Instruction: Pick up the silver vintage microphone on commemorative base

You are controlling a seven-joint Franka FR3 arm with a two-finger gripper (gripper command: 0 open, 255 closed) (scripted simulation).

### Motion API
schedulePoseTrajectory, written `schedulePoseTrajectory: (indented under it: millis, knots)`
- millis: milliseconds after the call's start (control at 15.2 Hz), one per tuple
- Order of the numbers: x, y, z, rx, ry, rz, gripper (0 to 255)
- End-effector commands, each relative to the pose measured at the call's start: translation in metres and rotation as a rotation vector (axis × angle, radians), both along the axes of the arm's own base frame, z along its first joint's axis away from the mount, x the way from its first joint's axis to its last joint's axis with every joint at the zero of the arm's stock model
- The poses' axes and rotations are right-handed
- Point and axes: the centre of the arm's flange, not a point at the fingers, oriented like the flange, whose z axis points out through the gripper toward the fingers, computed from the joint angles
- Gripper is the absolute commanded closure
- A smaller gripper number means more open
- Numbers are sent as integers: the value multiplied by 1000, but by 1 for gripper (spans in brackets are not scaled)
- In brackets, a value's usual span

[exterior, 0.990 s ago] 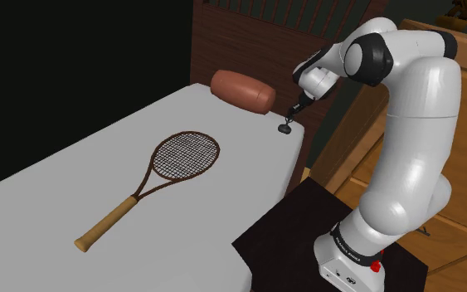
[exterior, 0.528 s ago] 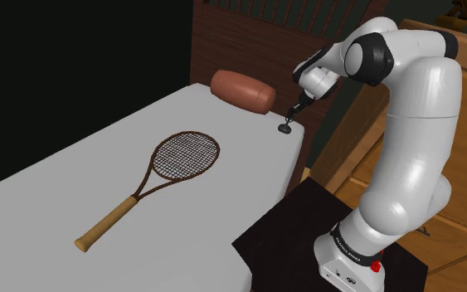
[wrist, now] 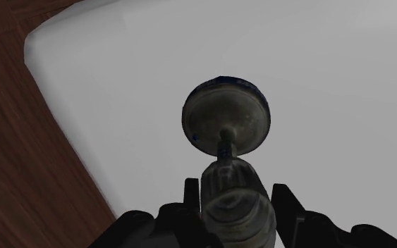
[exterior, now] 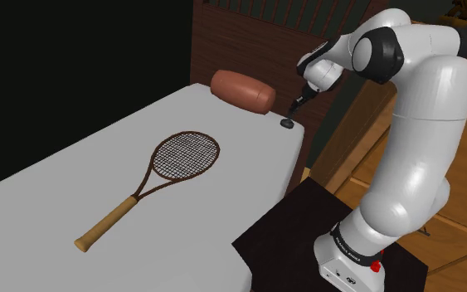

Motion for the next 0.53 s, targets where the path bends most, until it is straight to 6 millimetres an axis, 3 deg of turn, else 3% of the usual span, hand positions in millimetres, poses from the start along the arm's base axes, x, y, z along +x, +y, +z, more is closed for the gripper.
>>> schedulePoseTrajectory:
  millis: [0, 330, 462]
  knots:
    - [0, 1, 11, 0, 0, 0, 255]
    - [0, 1, 37, 0, 0, 0, 255]
    - [0, 1, 38, 0, 0, 0, 255]
